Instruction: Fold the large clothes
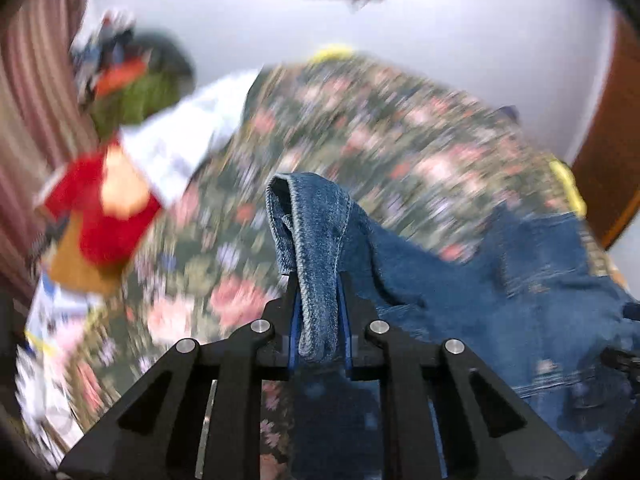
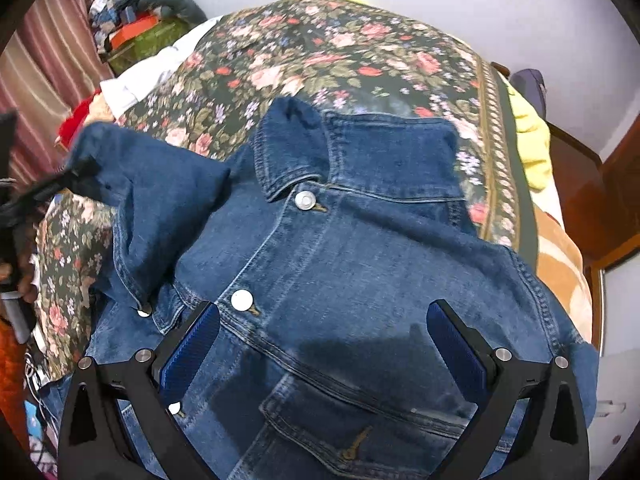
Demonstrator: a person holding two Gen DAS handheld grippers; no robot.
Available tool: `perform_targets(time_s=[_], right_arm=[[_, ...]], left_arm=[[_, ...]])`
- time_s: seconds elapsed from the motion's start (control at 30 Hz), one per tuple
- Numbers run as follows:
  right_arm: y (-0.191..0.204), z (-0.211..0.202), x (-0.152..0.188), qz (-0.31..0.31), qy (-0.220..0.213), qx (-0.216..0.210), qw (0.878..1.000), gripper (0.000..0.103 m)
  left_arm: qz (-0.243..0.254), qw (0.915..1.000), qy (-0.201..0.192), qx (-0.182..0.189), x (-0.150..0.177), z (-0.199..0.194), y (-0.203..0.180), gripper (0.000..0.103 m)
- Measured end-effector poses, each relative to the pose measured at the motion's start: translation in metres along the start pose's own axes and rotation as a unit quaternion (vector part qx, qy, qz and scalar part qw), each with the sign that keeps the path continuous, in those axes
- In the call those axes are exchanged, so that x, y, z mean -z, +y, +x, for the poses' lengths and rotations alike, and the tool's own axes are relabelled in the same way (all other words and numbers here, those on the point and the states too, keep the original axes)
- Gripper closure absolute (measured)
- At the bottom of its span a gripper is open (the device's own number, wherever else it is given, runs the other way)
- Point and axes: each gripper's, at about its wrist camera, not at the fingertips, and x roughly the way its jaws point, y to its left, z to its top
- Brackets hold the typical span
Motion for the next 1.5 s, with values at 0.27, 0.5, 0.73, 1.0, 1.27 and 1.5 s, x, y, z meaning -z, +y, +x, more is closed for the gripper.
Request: perform_targets(time_s=[0.27, 0.5, 0.73, 1.0, 1.27, 1.5], right_arm=[[-0.041, -0.052, 0.012, 0.053, -0.050, -0.015, 0.997, 0.000], [-0.097, -0.102, 0.035, 0.109, -0.080, -0.020, 0.991, 0.000], [-0.134, -0.113, 0.056, 0.165, -0.078, -0.050, 0.982, 0.000], [-0.134, -0.081, 0.052, 0.187, -0.046, -0.102, 0.976, 0.000], [-0.115, 0.002, 0.028, 0.215, 0.049, -0.158, 0.963, 0.005], [-0.086, 0.053, 0.012, 0.193, 0.082, -0.133, 0.969, 0.016]], left_arm=[[0.078, 0.9851, -0.042, 0.147, -0.042, -0.066, -0.116, 0.093], [0.141, 0.9590, 0.044, 0.242, -0.011, -0.040, -0.220, 0.096], [0.188, 0.9340, 0.133, 0.273, 0.043, -0.021, -0.273, 0.078], [0.156, 0.9690, 0.058, 0.183, 0.024, -0.041, -0.192, 0.028], [0.076, 0.9901, 0.113, 0.033, 0.059, 0.000, -0.037, 0.026], [0.038, 0.9829, 0.179, 0.017, 0.131, 0.028, 0.033, 0.026]])
